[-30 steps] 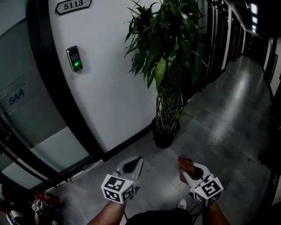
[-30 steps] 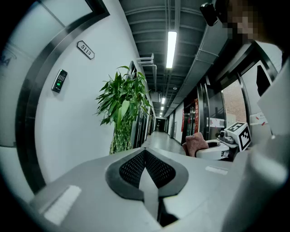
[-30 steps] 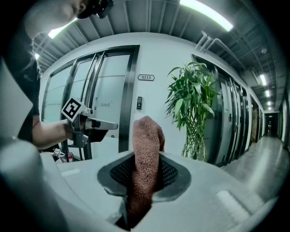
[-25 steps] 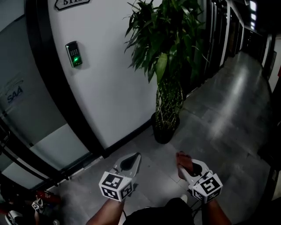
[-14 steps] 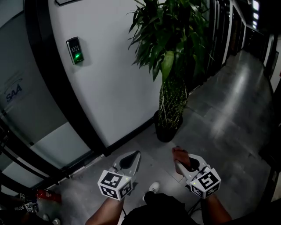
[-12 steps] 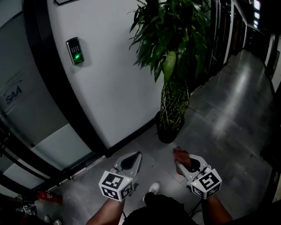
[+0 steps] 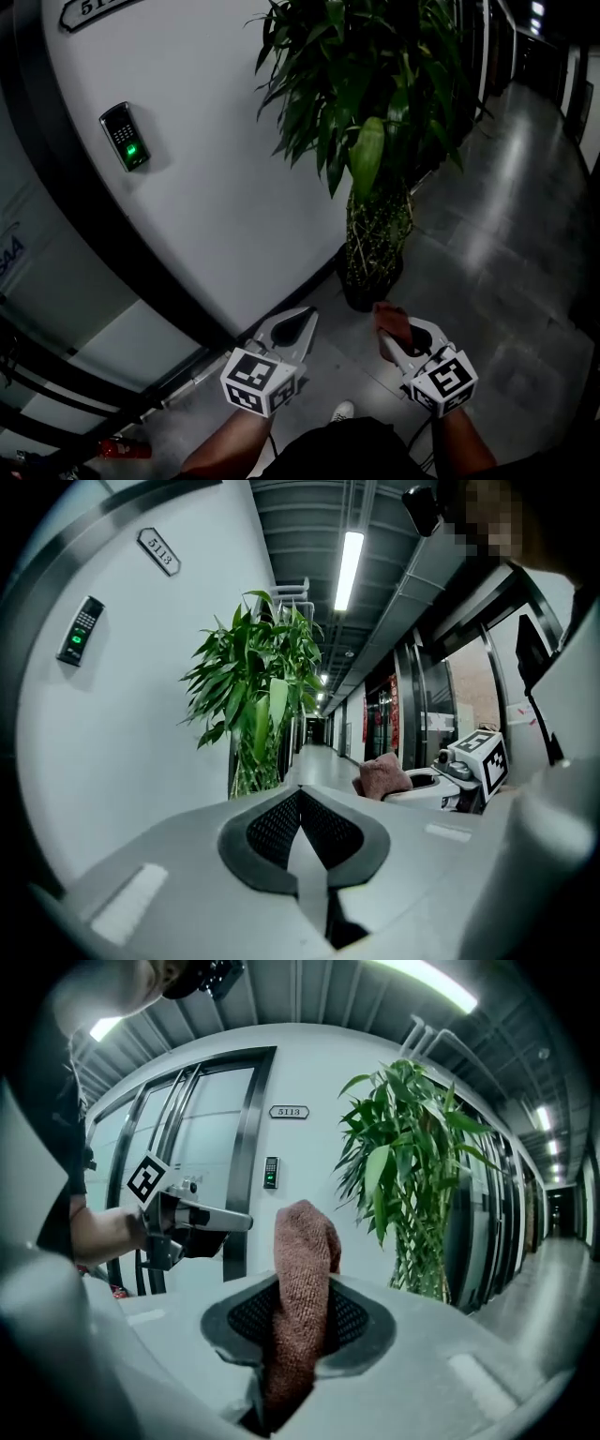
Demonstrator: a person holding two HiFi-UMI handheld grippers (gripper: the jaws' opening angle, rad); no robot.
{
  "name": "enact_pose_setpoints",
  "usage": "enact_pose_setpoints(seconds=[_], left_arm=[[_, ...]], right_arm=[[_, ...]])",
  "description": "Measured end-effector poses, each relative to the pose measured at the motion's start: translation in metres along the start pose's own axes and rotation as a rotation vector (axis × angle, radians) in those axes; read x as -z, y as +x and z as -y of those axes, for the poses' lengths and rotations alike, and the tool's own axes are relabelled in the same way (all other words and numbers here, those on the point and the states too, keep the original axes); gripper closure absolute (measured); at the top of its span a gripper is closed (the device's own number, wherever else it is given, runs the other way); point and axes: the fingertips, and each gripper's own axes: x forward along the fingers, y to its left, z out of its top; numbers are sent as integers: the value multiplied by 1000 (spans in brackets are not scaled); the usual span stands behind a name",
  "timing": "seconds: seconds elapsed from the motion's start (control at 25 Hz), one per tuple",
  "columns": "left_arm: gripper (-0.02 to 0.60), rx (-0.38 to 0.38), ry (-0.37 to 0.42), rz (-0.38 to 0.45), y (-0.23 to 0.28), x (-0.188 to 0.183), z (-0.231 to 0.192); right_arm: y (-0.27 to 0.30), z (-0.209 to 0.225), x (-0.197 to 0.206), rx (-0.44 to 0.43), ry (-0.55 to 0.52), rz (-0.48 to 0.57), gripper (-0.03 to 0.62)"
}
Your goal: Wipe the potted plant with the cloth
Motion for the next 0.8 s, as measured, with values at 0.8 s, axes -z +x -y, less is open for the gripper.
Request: enact_pose_setpoints(seconds=[0.8], left_arm=[[430,261,-162,63,178,-82,-51]], right_arm=[[41,90,-41,141,-62,53,523]])
